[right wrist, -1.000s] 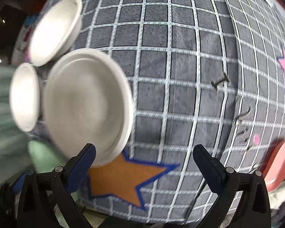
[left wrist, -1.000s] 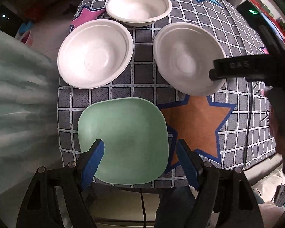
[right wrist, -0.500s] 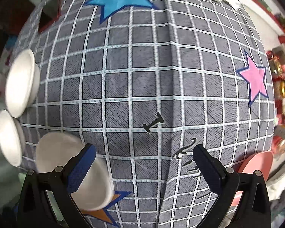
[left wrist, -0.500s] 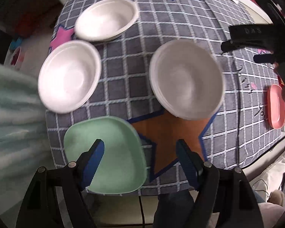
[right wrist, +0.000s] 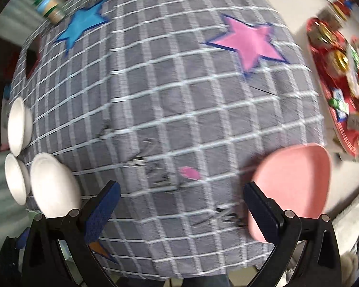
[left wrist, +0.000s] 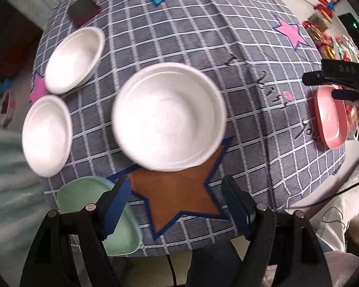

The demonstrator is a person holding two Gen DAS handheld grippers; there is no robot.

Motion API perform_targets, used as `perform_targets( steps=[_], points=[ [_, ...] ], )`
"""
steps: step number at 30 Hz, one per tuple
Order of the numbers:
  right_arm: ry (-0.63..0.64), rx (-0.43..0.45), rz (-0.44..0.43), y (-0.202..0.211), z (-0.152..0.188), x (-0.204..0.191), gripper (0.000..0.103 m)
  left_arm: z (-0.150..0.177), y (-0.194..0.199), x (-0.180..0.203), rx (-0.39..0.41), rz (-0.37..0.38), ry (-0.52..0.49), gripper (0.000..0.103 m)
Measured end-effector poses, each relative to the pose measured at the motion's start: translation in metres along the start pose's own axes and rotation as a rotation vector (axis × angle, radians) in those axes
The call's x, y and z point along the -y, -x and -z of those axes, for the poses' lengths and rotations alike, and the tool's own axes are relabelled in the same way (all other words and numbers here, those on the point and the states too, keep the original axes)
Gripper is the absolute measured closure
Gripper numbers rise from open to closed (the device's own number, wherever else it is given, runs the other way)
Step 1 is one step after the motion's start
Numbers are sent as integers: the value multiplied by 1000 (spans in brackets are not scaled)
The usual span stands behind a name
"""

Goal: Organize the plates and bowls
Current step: 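Move both tools across the table toward the pink square plate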

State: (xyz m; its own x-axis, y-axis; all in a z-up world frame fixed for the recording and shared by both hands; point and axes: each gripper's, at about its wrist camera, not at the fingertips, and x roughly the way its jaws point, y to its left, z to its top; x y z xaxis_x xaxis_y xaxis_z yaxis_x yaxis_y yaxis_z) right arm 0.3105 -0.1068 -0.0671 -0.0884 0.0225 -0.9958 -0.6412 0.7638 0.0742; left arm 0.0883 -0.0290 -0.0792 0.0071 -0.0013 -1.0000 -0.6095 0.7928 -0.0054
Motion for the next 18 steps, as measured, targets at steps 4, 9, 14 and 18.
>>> perform_targets(
  steps=[4,9,14,18],
  points=[
    [-59,-6,24,4,6,51,0,-10,-1,21,-4,3,-43,22],
    [-126,-16,38,-9,12,104,0,-20,-3,48,-16,10,-93,22],
    [-168,-29,54,-42,16,133,0,-27,-11,76,-38,19,-135,22],
    [-213,-38,64,-55,16,165,0,-35,-19,101,-51,29,-167,22]
  ],
)
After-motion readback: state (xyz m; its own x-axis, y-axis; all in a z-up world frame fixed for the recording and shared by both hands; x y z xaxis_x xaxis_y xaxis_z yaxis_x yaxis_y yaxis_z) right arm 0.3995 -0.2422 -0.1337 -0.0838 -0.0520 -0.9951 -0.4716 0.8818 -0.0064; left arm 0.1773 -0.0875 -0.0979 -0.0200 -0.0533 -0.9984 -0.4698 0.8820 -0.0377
